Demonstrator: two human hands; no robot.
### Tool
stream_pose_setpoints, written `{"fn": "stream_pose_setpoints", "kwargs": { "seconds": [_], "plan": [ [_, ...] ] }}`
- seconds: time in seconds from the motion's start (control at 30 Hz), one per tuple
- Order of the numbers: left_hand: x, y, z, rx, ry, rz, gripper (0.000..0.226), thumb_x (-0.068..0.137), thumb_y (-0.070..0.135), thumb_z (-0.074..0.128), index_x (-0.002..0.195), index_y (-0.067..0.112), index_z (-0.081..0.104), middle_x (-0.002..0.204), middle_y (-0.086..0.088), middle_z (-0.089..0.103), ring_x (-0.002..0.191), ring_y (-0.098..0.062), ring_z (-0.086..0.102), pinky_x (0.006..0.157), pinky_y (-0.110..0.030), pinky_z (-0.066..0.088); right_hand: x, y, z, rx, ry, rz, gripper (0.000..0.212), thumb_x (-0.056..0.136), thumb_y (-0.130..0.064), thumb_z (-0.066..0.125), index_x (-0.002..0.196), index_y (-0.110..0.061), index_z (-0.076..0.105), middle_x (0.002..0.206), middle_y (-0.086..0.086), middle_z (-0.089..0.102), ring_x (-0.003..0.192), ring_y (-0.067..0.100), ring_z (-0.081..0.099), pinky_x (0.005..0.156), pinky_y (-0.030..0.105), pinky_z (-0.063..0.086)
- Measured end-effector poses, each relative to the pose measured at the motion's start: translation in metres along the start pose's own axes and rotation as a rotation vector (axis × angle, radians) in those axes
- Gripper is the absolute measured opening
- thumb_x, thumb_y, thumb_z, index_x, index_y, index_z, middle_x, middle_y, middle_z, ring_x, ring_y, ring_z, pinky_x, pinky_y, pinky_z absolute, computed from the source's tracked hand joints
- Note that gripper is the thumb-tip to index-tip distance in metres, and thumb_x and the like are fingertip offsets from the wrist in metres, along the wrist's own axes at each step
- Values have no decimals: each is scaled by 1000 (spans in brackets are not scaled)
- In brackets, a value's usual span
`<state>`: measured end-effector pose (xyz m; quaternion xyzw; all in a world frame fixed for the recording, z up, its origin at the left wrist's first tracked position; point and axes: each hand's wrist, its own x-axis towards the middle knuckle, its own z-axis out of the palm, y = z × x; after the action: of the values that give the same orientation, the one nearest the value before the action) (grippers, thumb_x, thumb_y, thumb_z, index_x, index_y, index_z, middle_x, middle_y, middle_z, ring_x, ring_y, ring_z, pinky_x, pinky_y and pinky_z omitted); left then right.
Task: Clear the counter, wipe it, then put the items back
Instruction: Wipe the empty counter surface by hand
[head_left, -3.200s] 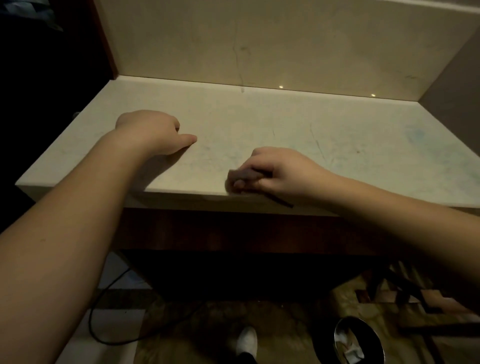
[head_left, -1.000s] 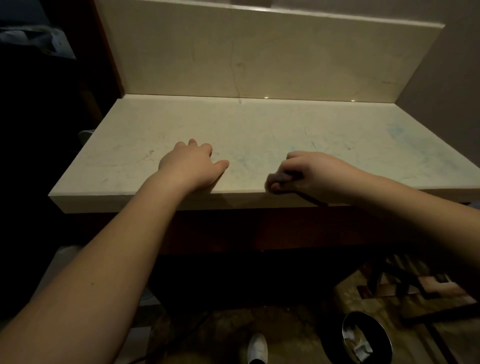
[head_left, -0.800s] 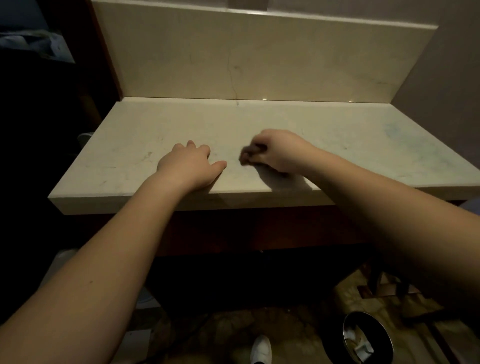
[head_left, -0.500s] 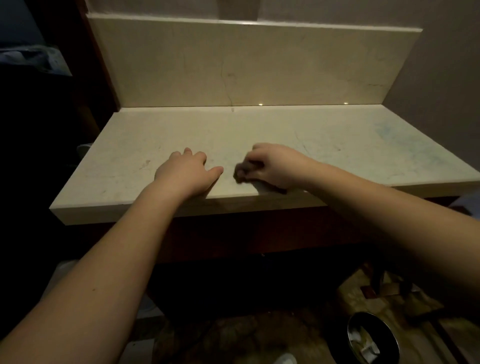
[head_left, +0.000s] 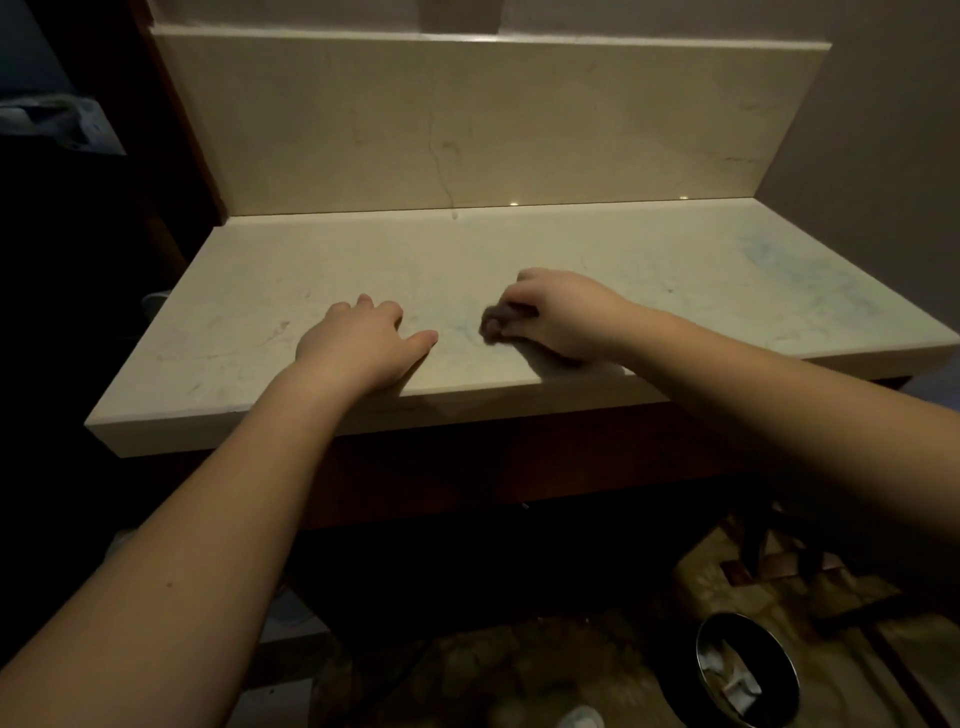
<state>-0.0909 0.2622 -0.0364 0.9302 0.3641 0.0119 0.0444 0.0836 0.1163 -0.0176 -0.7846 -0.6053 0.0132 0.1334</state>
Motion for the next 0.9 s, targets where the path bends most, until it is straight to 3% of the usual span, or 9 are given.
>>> {"fn": "stream_pose_setpoints", "kwargs": {
  "seconds": [0.17, 0.3, 0.43, 0.73, 0.9],
  "plan": [
    [0, 0, 3, 1, 19, 1, 57, 91, 66, 32, 117, 19, 53, 125, -9, 48, 118, -31, 42, 75, -39, 37, -61, 5, -4, -4, -3, -121, 15, 88, -35, 61, 96, -23, 66, 91, -4, 52, 79, 16, 52, 66, 32, 39],
    [-1, 0, 2, -5, 21, -2, 57, 91, 66, 32, 116, 19, 53, 128, -10, 47, 120, -31, 41, 77, -40, 36, -26, 16, -4, -34, -18, -16, 18, 89, -37, 59, 100, -23, 65, 91, -6, 49, 89, 20, 54, 68, 30, 33],
    [-2, 1, 1, 5, 12, 0, 59, 91, 66, 32, 121, 19, 52, 130, -10, 47, 120, -32, 41, 79, -41, 38, 22, 26, -4, -67, 30, 103, 25, 92, -34, 58, 109, -17, 64, 95, -2, 46, 100, 28, 53, 78, 33, 38],
    [-2, 1, 2, 16, 32, 6, 58, 92, 66, 31, 117, 19, 52, 122, -9, 49, 115, -31, 43, 73, -38, 38, -52, 18, -9, -46, -24, -46, 16, 87, -36, 63, 91, -20, 64, 81, -10, 45, 75, 14, 46, 63, 30, 29],
    [2, 0, -3, 49, -4, 5, 60, 89, 69, 31, 120, 22, 53, 122, -7, 52, 109, -29, 47, 71, -37, 41, 1, 27, -10, -94, -42, 42, 21, 89, -37, 59, 99, -20, 63, 89, -4, 49, 83, 20, 47, 69, 32, 34]
  ]
}}
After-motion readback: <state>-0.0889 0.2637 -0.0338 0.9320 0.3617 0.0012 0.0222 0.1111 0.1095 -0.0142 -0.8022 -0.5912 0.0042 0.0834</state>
